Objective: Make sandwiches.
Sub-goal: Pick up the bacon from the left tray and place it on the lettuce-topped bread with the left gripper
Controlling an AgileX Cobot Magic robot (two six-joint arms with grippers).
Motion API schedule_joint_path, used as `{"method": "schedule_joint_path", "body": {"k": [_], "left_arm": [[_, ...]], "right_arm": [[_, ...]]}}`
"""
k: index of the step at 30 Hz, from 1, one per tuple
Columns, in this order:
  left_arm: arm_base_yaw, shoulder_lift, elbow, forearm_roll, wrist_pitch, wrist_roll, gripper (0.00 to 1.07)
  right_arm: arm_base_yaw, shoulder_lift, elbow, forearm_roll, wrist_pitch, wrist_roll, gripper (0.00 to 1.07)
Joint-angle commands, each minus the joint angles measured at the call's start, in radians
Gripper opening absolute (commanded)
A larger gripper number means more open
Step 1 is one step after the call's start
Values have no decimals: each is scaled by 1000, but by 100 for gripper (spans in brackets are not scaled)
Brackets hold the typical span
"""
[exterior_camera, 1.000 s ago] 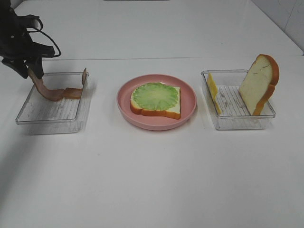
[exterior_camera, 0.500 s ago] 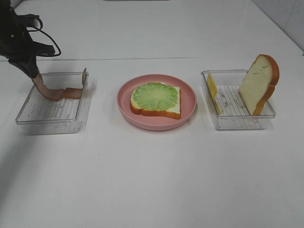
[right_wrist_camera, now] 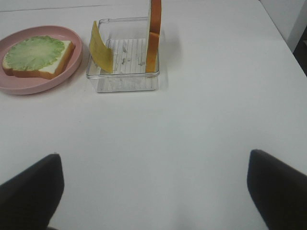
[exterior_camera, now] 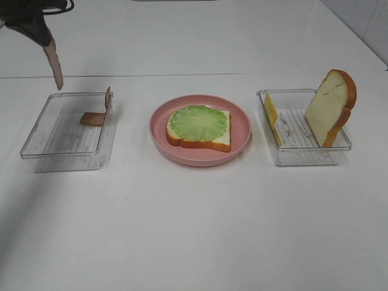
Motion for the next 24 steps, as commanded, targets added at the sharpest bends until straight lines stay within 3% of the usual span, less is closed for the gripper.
{"method": "schedule_joint_path", "body": {"k": [1,8,11,13,17,24], "left_arm": [[-35,-37,-27,-27,96,-8,0],[-173,-46,-238,-33,71,-9,0],[-233,-46,-284,-48,21,-12,0],[-252,-46,-290,-65,0,-12,0],[-320,-33,-286,-195,-99,-12,0],[-409,40,-286,-252,-127,-12,0]], "right_arm": [[-4,-24,3,2,-11,-4,98],[-4,-24,3,2,-11,-4,98],[-4,-24,3,2,-11,-4,98],[-4,-24,3,2,-11,-4,98],[-4,-24,3,2,-11,-4,98],[-4,-24,3,2,-11,-4,98]]}}
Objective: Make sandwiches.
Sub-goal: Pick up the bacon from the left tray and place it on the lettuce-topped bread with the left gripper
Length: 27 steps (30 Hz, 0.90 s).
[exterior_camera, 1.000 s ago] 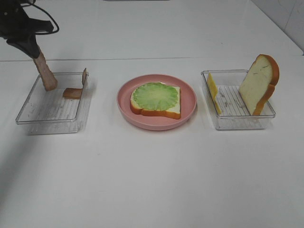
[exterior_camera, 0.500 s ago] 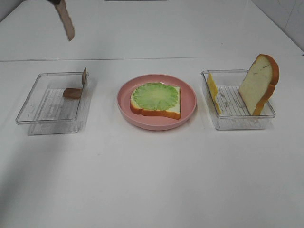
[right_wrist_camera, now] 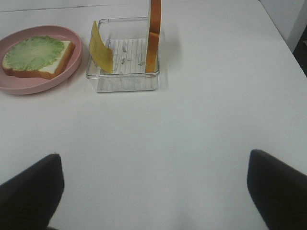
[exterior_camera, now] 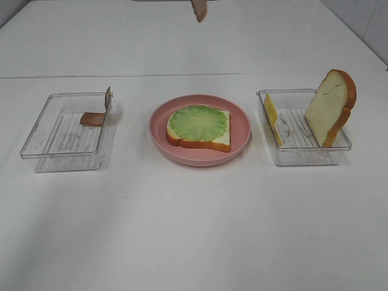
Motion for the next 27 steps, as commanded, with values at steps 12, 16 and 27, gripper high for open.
{"method": "schedule_joint_path", "body": {"k": [12,16,27], "left_arm": [[-95,190,-3,-119,-47,-26,0],[-106,230,-3,-146,-37,-32,0],[-117,310,-3,-153,26,-32,0]], "right_arm": [[-4,-24,3,2,-11,-4,98],[-4,-24,3,2,-11,-4,98],[-4,-24,3,3,-11,-4,98]]}}
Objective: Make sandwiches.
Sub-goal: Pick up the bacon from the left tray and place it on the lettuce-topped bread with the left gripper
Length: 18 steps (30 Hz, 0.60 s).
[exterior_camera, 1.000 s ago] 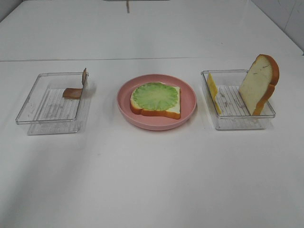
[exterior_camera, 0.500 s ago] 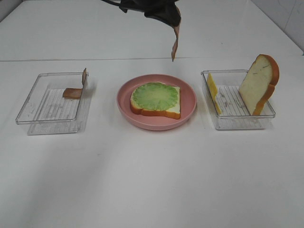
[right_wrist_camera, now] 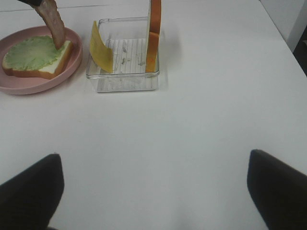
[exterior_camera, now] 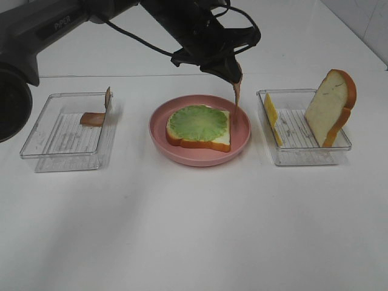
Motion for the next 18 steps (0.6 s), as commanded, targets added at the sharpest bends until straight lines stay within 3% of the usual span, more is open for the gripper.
{"method": "schedule_joint_path", "body": {"k": [1,6,9,13,14,17,18], "left_arm": [[-6,8,-3,-13,35,-5,0],[-6,9,-3,-11,69,-4,0],[-6,11,-3,42,94,-4,0],[-6,17,-3,139,142,-5,0],[-6,18,-3,211,161,-5,0],[-6,18,-3,248,166,-5,0],[-6,18,-3,311,171,-5,0]], "right_arm": [[-4,-24,3,3,-11,-4,98],[-4,-24,3,3,-11,-4,98],[-4,-24,3,3,-11,-4,98],[-4,-24,3,3,-11,-4,98],[-4,-24,3,3,-11,-4,98],[-4,-24,3,3,-11,-4,98],[-4,-24,3,3,-11,-4,98]]}}
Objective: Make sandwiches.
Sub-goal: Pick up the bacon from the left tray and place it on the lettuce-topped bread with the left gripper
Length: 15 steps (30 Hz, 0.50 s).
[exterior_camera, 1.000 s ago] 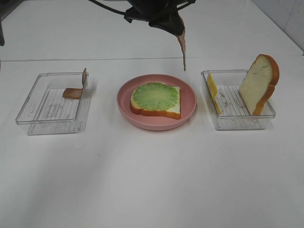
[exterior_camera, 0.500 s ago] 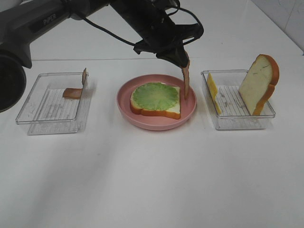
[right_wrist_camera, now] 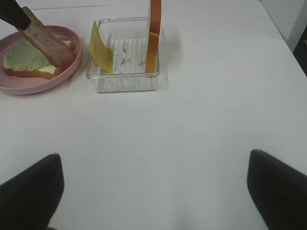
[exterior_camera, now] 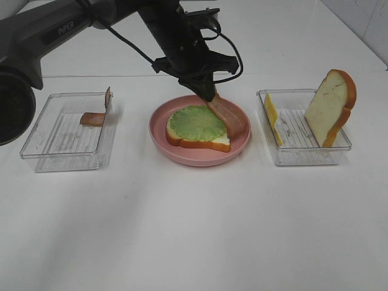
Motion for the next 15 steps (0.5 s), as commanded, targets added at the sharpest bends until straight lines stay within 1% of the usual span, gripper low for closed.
{"method": "schedule_joint_path", "body": {"k": [1,2,4,6,15], "left_arm": [[-5,5,-3,142,64,-18,0],[-5,5,-3,142,64,-18,0],[-5,5,-3,199,76,-42,0],[-5,5,-3,210,85,-49,0],[-5,5,-3,210,90,-49,0]], "right_arm": [[-4,-24,3,3,-11,-4,98],[-4,-24,3,3,-11,-4,98],[-4,-24,3,3,-11,-4,98],[-4,-24,3,3,-11,-4,98],[-4,-24,3,3,-11,-4,98]]}}
